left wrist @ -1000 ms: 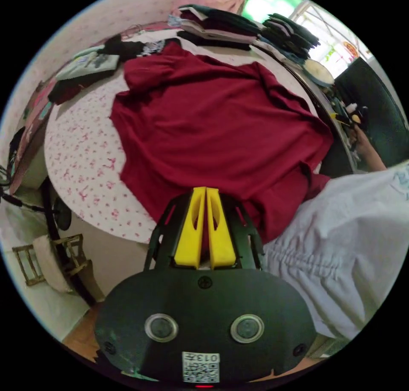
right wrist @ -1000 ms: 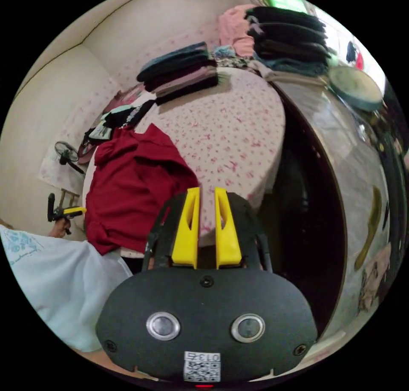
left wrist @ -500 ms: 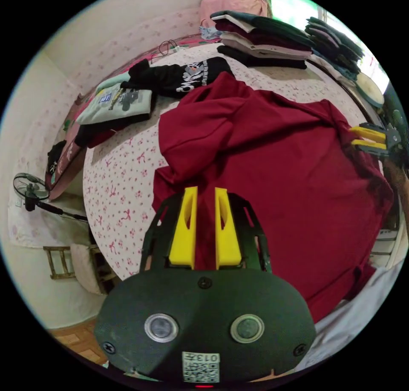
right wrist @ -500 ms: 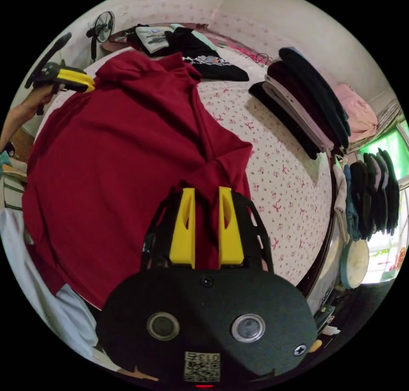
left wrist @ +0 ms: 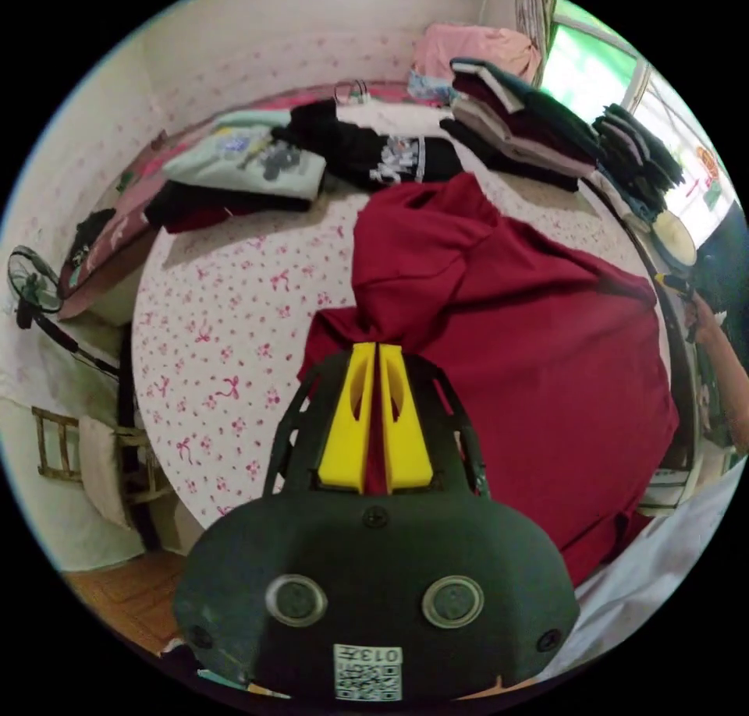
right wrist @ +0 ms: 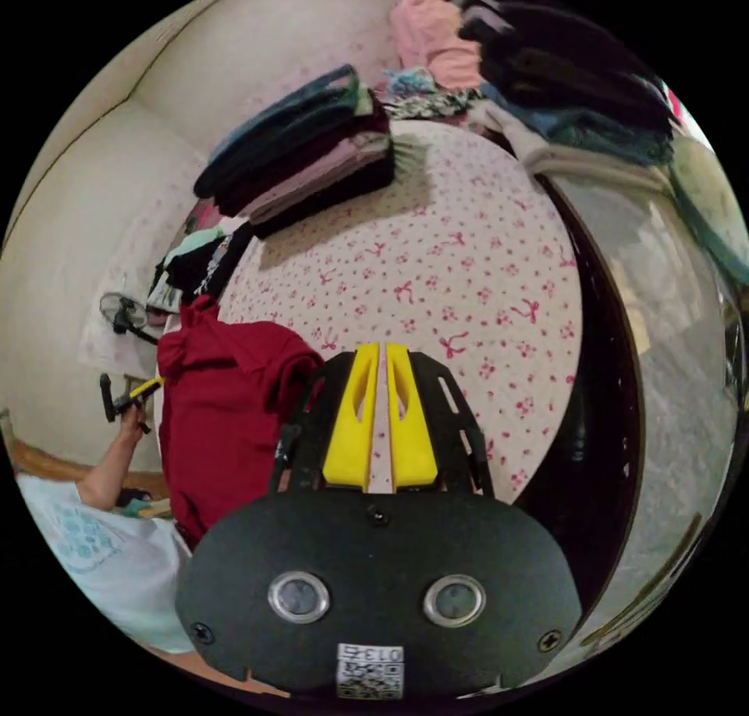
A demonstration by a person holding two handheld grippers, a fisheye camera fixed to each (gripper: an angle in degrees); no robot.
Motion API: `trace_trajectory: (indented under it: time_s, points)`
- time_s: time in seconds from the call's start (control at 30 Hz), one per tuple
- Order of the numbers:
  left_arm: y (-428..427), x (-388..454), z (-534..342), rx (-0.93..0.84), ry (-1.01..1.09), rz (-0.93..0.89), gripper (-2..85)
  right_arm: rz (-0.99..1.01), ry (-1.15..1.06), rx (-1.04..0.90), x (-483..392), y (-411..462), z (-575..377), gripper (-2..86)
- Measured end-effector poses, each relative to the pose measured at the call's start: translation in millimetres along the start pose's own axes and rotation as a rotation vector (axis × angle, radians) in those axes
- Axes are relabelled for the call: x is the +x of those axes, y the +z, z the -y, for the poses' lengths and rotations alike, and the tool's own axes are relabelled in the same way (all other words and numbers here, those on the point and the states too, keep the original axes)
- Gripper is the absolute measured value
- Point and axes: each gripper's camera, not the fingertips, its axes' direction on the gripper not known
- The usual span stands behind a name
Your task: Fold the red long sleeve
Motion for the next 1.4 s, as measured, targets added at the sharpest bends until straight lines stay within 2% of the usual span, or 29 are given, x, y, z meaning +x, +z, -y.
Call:
trace_trajectory:
  time_s: [0.1, 0.2, 0.3, 0.37, 0.4, 0.47, 0.5, 0.63, 0.67, 0.77, 0.9, 0.97, 1.07, 1.13, 1.23, 1.33, 1.4]
  points:
    - [-23, 5, 10, 0.140, 0.002, 0.094, 7.5, 0.009, -0.223, 0.042, -40, -10, -1, 9.8]
    - [-17, 11, 41, 0.124, 0.022, 0.087, 11.3, 0.045, -0.490, -0.010, -97, 2, -4, 12.2]
    - [1, 15, 71, 0.054, 0.038, 0.038, 11.5, -0.186, -0.762, -0.169, -148, 38, -12, 10.8]
    - [17, 19, 85, -0.012, 0.052, 0.047, 6.4, -0.444, -0.864, -0.246, -160, 68, -14, 6.6]
    - [31, 22, 93, -0.094, 0.079, 0.055, 4.1, -0.458, -0.881, -0.252, -160, 71, -12, 5.7]
    - [41, 27, 102, -0.144, 0.120, 0.049, 2.3, -0.340, -0.816, -0.239, -156, 62, 10, 4.7]
    - [35, 30, 106, -0.097, 0.126, 0.078, 1.8, -0.301, -0.798, -0.224, -153, 57, 16, 4.4]
    - [17, 25, 118, 0.035, 0.085, 0.086, 1.0, 0.068, -0.593, -0.185, -110, 22, 63, 3.5]
    - [17, 23, 119, 0.046, 0.073, 0.088, 0.9, 0.098, -0.547, -0.150, -95, 17, 73, 3.4]
    - [22, 17, 129, 0.099, 0.031, 0.058, 0.9, 0.025, -0.459, -0.133, -71, 24, 92, 3.4]
    - [25, 26, 144, 0.186, -0.018, 0.092, 1.1, -0.027, -0.454, -0.037, -73, 31, 103, 3.8]
    - [35, 32, 152, 0.169, -0.025, 0.126, 1.4, -0.109, -0.470, 0.029, -82, 36, 104, 4.6]
    - [68, 34, 169, 0.031, -0.028, 0.073, 2.5, -0.200, -0.369, -0.120, -71, 66, 108, 7.1]
    - [73, 27, 175, 0.040, -0.103, -0.003, 4.2, -0.183, -0.307, -0.113, -61, 66, 106, 8.3]
    - [63, 12, 170, 0.116, -0.195, -0.114, 5.7, -0.056, -0.228, -0.054, -41, 39, 99, 8.5]
    - [51, 2, 154, 0.184, -0.271, -0.132, 5.7, 0.065, -0.166, 0.073, -17, -7, 70, 7.6]
    - [46, 13, 151, 0.209, -0.245, -0.118, 5.4, 0.039, -0.183, 0.112, -13, -22, 43, 7.6]
